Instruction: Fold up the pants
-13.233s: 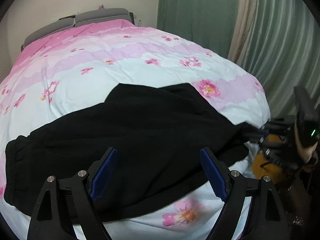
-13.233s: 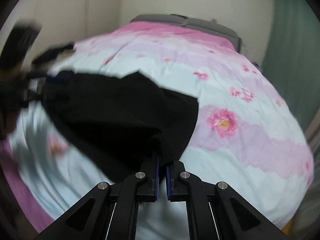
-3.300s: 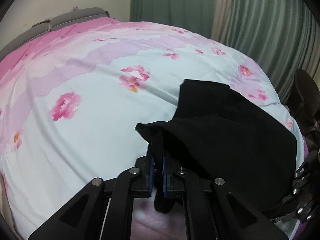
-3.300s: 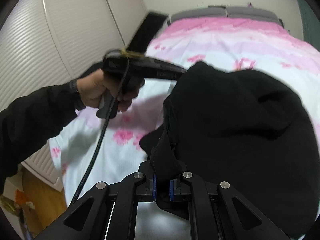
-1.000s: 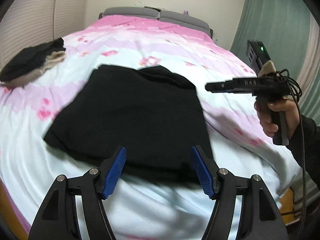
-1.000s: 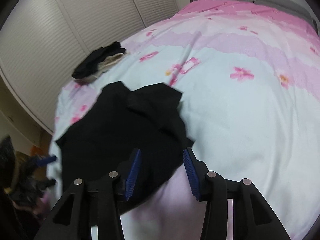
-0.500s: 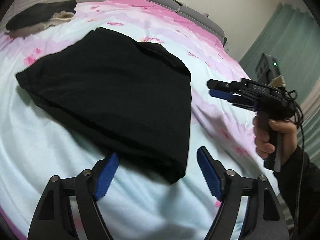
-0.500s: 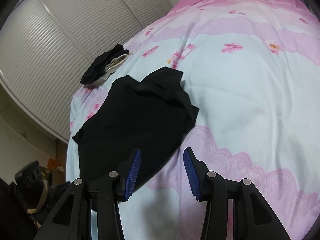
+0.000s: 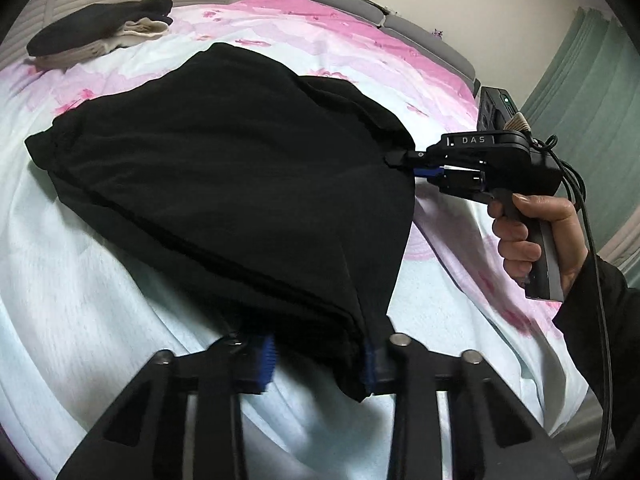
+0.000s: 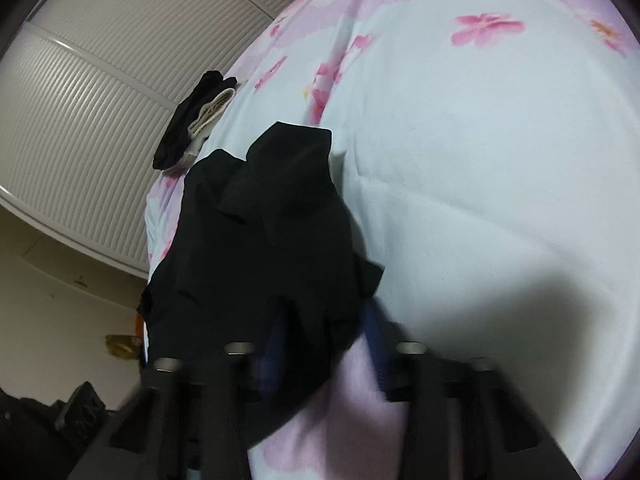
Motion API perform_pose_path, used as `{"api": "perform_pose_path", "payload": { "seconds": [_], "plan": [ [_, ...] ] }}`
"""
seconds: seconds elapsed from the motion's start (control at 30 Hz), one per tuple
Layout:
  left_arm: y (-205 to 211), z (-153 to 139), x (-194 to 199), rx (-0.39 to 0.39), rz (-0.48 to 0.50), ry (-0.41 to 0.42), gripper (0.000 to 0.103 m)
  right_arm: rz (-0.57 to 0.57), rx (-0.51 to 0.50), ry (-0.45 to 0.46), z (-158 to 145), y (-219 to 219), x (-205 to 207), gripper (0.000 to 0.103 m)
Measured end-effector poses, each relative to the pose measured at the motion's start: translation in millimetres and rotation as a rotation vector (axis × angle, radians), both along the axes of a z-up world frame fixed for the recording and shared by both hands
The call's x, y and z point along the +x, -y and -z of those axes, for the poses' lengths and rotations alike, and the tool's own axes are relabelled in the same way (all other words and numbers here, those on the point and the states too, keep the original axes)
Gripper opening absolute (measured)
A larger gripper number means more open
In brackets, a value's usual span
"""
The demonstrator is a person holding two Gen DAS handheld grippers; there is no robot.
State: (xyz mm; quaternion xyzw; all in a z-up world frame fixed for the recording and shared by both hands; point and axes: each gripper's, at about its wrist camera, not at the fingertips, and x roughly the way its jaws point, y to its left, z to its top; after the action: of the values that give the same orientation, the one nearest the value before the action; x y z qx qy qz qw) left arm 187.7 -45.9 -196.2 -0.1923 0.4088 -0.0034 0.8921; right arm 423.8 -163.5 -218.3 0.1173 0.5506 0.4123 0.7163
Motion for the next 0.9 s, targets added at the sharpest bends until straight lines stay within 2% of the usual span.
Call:
{"api": "perform_pose_path", "payload": {
  "seconds": [0.1,0.23,0.4,0.43,0.47,0.5,0.57,0.6,0.7,0.8,0.9],
  "plan": [
    [1,-1,-6,0.013,0.029,0.01,0.02,0.023,0.034,0.006,-3,3,0,0.009],
    [-1,0,-17,0.009,0.049,0.006,0.019,0.056,0.04,0.063,-20,15,-15,0.007],
    [-1,-2,-19,0.002,0.047,-0.009,0.019,0.075,-0.041,0.138,-31,27,-28,0.007],
    [-3,-7,-21,-0.002,0.047,-0.01,0.02,0.076,-0.044,0.137,-31,28,-28,0.01],
    [-4,-11,-23,-0.004,0.05,-0.007,0.02,0.087,-0.055,0.136,-32,29,-30,0.023],
    [-4,-15,-27,-0.003,0.054,-0.006,0.025,0.095,-0.065,0.141,-34,29,-30,0.041],
    [-9,-26,-37,0.005,0.067,-0.006,0.037,0.134,-0.07,0.184,-44,33,-35,0.057],
    [-15,-33,-42,0.011,0.07,-0.002,0.045,0.149,-0.068,0.196,-47,34,-38,0.06],
    [-40,-51,-53,0.024,0.058,0.02,0.051,0.197,-0.062,0.196,-60,38,-50,0.062],
    [-74,-71,-55,0.073,0.063,0.055,0.066,0.227,-0.024,0.175,-66,41,-79,0.068],
    [-109,-87,-48,0.151,0.069,0.089,0.068,0.259,0.01,0.126,-61,35,-114,0.068]
  ]
}}
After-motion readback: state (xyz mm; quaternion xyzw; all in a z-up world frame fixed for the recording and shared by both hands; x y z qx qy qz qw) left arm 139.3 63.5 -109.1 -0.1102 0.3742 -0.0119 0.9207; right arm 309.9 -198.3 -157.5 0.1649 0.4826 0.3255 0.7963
